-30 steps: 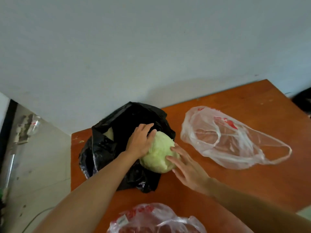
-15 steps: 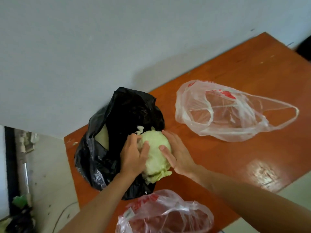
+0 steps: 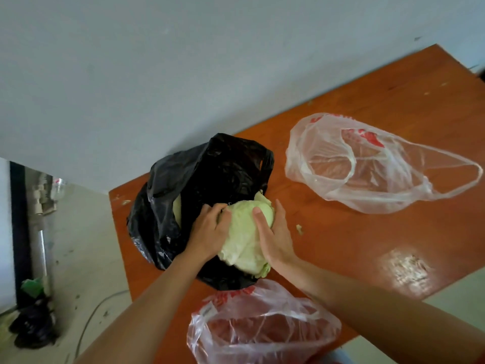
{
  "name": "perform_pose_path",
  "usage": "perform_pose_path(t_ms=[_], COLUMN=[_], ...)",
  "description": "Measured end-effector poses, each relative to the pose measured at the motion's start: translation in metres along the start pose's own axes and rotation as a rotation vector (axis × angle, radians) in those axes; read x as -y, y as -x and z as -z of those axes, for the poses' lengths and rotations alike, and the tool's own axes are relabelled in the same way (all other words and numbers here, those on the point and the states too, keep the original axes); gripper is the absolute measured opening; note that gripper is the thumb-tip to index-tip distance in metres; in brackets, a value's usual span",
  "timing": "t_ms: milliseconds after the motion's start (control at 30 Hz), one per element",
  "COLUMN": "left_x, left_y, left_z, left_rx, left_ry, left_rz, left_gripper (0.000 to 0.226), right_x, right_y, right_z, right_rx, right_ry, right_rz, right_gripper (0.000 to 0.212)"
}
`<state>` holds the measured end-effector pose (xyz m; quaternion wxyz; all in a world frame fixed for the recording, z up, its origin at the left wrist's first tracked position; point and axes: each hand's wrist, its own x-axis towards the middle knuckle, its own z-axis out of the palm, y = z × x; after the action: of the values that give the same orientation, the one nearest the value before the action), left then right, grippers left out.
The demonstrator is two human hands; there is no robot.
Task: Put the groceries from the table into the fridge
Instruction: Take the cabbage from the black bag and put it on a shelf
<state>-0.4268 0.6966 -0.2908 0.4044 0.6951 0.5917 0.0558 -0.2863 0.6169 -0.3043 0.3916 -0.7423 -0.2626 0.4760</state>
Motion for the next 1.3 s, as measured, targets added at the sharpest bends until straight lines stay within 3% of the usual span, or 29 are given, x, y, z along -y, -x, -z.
perform_pose_path(t_ms=[200,300,467,600,767,967,1067,1300], left_x=[0.01,0.007,-0.016,-0.068,-0.141,-0.247,-0.301,-0.406], left_y=[0.018,0.039,0.065,0.081,0.103,0.149,0.188,0.269], left_z=[-0.006,-0.004,0.004,0.011,-0.006,-0.083,-0.14,-0.288], left_rx=[0.032,0.003,-0.092,-0.139,-0.153,-0.089,0.049,0.433], left_ry=[0.191,0.29,0.268,0.276,0.299,0.162,0.127,0.058], left_rz=[0.017,-0.051,-0.225,-0.398,-0.588,-0.885,-0.902,-1.203], left_gripper=[0.057,0.046,0.07,0.062,0.056,0.054,0.052,0.083], right_x=[0.002,0.003,0.021,0.043,0.06,0.022,-0.014,-0.101], right_y=[0.005,0.023,0.066,0.092,0.123,0.173,0.206,0.293], right_z=[-0.007,-0.007,0.019,0.062,0.132,0.252,0.322,0.496], right_rx=[-0.008,-0.022,-0.07,-0.157,-0.338,-0.578,-0.7,-0.978], right_ry=[0.038,0.058,0.065,0.117,0.134,0.06,-0.01,-0.064], right_rz=[-0.04,0.057,0.275,0.418,0.573,0.582,0.573,0.5], right_gripper=[0.086,0.079,0.077,0.088,0.086,0.085,0.083,0.067])
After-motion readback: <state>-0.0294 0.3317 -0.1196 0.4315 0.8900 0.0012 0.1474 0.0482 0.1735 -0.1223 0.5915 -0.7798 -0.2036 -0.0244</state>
